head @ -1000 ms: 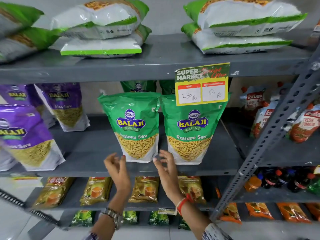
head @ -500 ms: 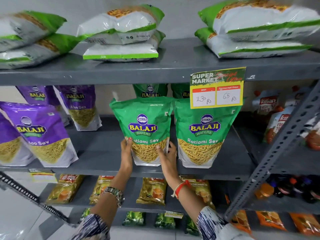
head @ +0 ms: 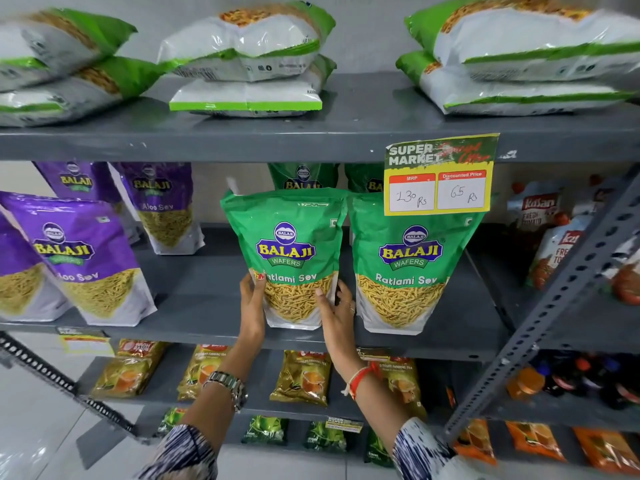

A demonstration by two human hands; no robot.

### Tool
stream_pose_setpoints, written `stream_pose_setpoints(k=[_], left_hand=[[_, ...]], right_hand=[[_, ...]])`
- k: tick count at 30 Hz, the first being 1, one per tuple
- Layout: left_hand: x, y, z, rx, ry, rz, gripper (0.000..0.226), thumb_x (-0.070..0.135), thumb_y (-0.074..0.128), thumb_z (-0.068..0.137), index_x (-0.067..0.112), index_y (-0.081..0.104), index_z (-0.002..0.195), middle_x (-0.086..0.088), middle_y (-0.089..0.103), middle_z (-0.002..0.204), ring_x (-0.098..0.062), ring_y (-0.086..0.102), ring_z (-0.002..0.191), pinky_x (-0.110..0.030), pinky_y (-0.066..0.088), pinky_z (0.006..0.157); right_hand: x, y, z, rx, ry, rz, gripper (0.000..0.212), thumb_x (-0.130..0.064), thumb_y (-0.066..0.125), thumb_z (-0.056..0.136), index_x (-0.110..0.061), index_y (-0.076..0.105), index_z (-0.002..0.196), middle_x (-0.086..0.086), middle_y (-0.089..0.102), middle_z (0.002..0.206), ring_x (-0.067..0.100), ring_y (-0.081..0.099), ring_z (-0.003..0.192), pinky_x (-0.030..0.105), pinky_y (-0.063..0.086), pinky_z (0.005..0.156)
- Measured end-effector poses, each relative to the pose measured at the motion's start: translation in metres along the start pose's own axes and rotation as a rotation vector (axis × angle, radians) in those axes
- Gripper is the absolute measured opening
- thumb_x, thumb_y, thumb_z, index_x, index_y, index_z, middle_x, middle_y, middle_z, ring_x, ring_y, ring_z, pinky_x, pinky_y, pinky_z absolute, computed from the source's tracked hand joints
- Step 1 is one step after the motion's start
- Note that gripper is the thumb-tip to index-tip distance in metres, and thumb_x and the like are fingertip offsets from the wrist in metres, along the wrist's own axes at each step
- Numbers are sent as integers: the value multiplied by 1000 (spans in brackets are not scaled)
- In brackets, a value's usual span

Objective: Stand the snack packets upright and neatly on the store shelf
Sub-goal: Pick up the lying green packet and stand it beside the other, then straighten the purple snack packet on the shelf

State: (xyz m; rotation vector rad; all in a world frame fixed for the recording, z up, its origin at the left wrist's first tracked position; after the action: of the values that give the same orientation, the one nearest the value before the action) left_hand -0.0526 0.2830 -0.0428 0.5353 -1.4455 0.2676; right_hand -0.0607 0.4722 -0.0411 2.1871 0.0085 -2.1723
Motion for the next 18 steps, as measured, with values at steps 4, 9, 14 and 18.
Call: stream_pose_setpoints(k=[4, 9, 14, 18], left_hand=[[-5, -20, -13, 139, -5, 81, 40, 32, 42, 95, 18, 37, 132, -2, 45, 132, -19, 46, 121, -43, 38, 106], [3, -88, -39, 325, 95, 107, 26, 25, 44, 95, 17, 49, 118, -3, 52, 119, -17, 53, 109, -37, 42, 94], [42, -208, -34, 604, 225, 183, 16, 12, 43, 94, 5, 52, 105, -6, 51, 94, -9, 49, 81, -22, 39, 76], [70, -288, -8, 707, 272, 179, 15, 10, 44, 92, 5, 51, 104, -2, 50, 86, 2, 50, 77, -6, 39, 70]], right_hand=[[2, -18, -29, 192, -40, -36, 54, -39, 57, 88, -14, 42, 133, 6, 35, 136, 25, 48, 121, 46, 43, 103], [15, 22, -68, 114, -115, -19, 23, -17, 58, 89, -28, 51, 109, 3, 48, 104, 12, 53, 82, 30, 48, 77], [12, 125, -86, -121, -143, -11, 26, -14, 58, 90, -33, 50, 105, 11, 54, 100, 7, 55, 74, 11, 43, 66], [6, 202, -83, -174, -99, 35, 29, -18, 59, 89, -27, 50, 115, 4, 56, 110, 8, 57, 91, 10, 45, 73]])
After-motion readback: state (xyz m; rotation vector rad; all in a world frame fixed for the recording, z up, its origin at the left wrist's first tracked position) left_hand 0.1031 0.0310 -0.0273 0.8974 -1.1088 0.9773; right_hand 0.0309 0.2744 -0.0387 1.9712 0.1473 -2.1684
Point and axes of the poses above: each hand's wrist, its own z-axis towards the middle knuckle, its own y-axis out of the palm, x = y × z, the point moved 10 cm from there along z, towards the middle knuckle
